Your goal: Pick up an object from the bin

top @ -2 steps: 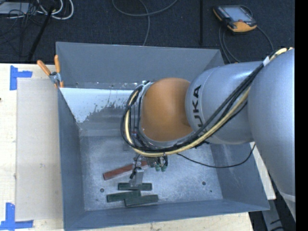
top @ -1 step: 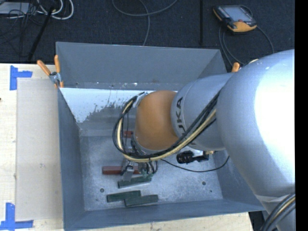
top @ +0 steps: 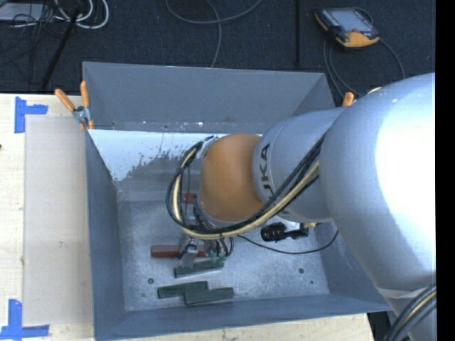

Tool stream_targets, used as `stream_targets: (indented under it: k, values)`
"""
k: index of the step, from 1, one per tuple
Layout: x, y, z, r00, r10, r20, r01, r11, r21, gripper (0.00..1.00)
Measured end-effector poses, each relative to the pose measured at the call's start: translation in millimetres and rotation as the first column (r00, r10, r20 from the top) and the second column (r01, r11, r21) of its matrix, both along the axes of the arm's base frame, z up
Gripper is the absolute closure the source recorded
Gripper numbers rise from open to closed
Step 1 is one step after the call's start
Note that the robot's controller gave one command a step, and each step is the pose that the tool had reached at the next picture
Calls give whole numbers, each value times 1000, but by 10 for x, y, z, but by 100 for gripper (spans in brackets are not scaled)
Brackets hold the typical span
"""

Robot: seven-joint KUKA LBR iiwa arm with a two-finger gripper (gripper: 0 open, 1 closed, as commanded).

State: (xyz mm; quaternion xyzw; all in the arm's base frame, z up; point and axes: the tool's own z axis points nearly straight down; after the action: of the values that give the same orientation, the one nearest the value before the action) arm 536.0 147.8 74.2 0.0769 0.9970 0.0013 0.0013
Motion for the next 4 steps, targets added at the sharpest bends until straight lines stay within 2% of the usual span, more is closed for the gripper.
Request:
stream_targets:
  k: [1, 2, 3, 4]
  values:
    - [108, 186, 394, 1000, -6, -12, 6, 1000, -5, 100]
    - [228, 448, 690, 999, -49, 4, 49, 999, 1, 100]
    - [-110, 528, 146, 999, 51, -2, -51, 999, -3, 100]
    - [20, 300, 1111, 999, -41, -4, 41, 999, -3, 100]
